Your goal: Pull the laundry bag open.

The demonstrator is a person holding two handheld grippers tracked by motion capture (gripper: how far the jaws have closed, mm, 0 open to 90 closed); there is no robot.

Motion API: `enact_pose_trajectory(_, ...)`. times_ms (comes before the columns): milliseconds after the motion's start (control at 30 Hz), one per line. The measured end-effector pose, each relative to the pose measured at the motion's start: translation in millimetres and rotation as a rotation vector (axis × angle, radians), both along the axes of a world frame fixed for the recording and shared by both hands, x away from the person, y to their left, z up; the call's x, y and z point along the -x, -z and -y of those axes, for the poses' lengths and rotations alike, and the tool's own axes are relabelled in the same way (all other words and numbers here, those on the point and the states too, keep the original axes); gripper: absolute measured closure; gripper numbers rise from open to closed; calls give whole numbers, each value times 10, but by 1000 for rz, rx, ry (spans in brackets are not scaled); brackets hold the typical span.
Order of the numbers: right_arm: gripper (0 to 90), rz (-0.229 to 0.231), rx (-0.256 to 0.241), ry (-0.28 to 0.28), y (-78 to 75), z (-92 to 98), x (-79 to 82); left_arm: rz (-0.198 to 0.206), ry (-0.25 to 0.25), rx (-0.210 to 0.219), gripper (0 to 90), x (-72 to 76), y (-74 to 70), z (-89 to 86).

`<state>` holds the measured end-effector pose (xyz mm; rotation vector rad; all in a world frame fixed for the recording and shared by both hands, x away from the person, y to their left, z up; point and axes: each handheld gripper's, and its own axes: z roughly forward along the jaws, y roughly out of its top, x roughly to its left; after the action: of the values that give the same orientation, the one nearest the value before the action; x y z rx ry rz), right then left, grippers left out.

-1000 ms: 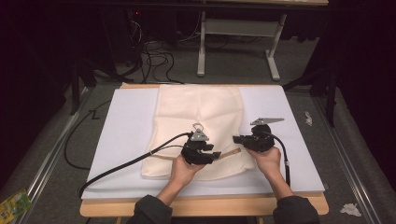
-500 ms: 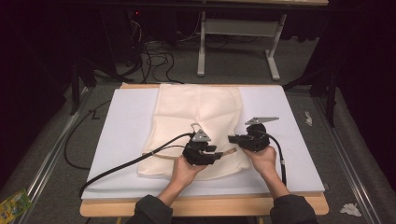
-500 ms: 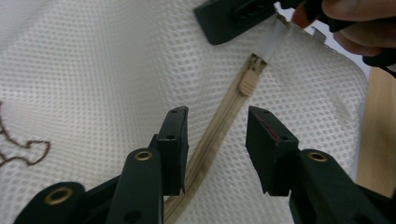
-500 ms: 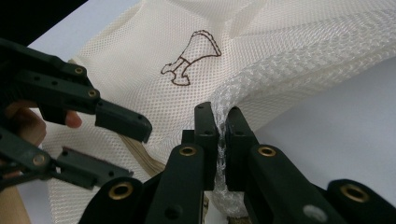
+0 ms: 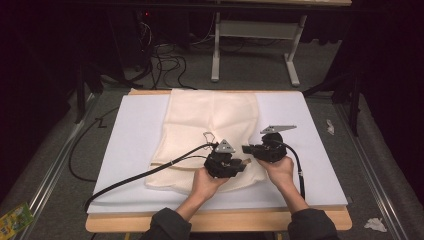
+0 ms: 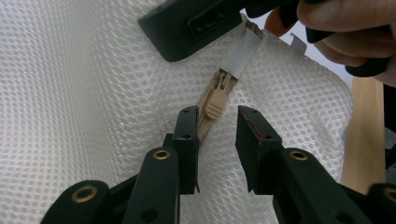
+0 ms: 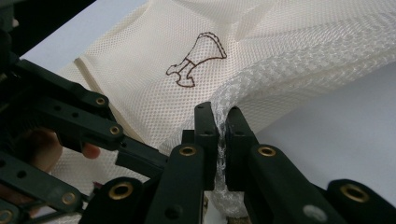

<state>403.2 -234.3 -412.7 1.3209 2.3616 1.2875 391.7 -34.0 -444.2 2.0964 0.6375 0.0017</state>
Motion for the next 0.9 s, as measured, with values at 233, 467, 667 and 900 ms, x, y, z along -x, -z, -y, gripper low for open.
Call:
enact_pose_trajectory(233,879,-2,3,-7,1,-8,6,-9,-8,27,701,-14,41,34)
enact_pose_trajectory(467,879,-7,3,-9,6,-24,12,-10,-9,31,756,-17,39,64)
enact_pose_trajectory(667,878,-8,8,-15,15,-26,13,-13,-6,35,816,-27,47,79)
enact_pose_trajectory(900,878,-12,9,-18,25,-5,22,3,11,26,868,-5,36,67)
